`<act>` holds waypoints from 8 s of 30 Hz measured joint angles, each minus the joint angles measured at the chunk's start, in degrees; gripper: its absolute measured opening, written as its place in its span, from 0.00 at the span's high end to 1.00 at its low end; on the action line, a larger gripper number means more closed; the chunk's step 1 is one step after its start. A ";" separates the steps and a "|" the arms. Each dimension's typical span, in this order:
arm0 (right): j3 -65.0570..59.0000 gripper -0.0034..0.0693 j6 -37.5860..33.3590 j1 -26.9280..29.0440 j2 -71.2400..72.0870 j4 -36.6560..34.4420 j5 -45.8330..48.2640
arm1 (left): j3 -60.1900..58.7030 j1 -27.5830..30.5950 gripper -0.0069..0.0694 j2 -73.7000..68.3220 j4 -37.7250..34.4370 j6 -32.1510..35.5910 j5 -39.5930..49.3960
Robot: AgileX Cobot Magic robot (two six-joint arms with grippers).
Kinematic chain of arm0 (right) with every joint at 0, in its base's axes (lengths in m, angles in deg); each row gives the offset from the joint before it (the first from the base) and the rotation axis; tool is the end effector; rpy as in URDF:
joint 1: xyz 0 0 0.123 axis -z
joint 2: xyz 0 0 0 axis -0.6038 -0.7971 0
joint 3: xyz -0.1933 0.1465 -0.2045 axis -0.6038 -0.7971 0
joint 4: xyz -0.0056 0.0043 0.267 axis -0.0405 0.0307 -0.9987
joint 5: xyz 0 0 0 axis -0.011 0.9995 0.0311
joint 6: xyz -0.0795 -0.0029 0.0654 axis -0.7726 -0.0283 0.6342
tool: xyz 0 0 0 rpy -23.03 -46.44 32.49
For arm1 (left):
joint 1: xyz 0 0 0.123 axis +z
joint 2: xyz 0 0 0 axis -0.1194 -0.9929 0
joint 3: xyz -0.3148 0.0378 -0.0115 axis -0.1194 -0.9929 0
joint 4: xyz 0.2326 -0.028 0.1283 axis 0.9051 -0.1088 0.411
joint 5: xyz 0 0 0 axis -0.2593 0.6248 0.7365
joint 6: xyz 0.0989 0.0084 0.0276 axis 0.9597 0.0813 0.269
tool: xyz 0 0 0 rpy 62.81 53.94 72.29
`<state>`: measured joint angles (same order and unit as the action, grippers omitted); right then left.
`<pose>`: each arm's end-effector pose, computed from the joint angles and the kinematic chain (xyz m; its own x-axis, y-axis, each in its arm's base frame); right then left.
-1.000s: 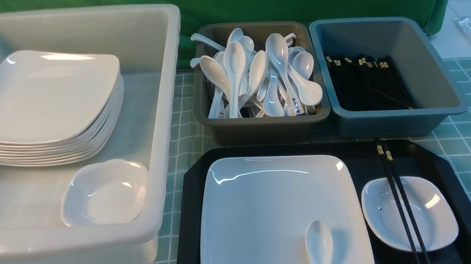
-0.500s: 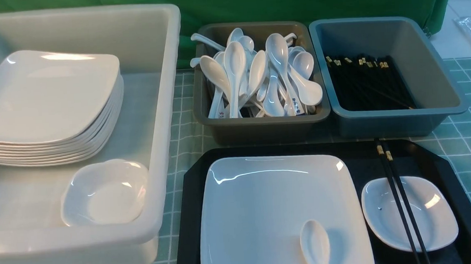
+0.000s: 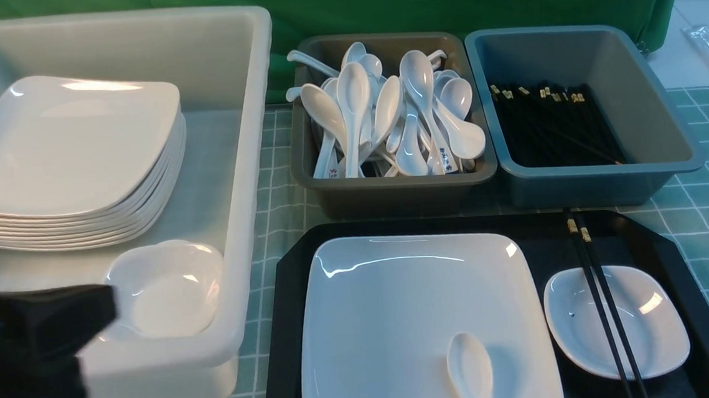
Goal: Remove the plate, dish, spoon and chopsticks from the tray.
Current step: Use the right arm to grab a pair of chopsticks from the plate, then use the right arm to put the chopsticks into the small storage box on the right, then use the right arm to grab a small plate from the dinner plate, then use the right arm to put the small plate into the large storage box on the left, then use the left arm to grab a soup spoon from the plate
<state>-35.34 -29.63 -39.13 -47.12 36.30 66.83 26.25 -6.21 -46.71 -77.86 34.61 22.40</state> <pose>0.0504 0.0025 0.1869 -0.1566 -0.1005 -0.9825 -0.0561 0.9941 -0.0928 0.1161 -0.0526 0.3340 -0.5039 0.0817 -0.8599 0.4048 0.9018 -0.1516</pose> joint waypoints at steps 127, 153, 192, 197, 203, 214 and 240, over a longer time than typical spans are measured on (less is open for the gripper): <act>73.54 0.51 -13.01 -17.26 -88.12 3.03 44.04 | 0.16 -14.88 0.89 0.10 -8.35 33.16 -15.36; 46.93 0.29 -18.47 -26.43 -94.98 11.76 13.09 | -0.17 -14.88 0.89 0.10 -10.38 33.16 -14.23; 116.83 0.87 -51.05 -57.50 -115.72 -5.57 31.07 | 14.68 -14.88 0.89 18.55 38.00 -18.25 30.48; 125.48 0.87 -54.75 -57.50 -125.45 -6.11 33.65 | 14.68 -14.88 0.89 21.47 38.20 -18.25 32.93; 127.58 0.87 -55.76 -57.50 -130.62 -5.78 34.21 | 14.69 -14.88 0.89 21.80 38.32 -18.28 33.52; 127.83 0.63 -54.49 -57.50 -131.04 -3.25 34.48 | 14.69 -14.88 0.89 21.80 37.81 -18.14 33.59; 100.07 0.92 4.08 -52.33 -91.75 22.24 50.86 | 14.69 -14.88 0.89 1.01 19.74 -10.69 25.86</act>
<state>64.73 -25.55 -91.46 -138.87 58.54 117.70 40.94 -21.09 -45.70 -58.11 23.92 48.26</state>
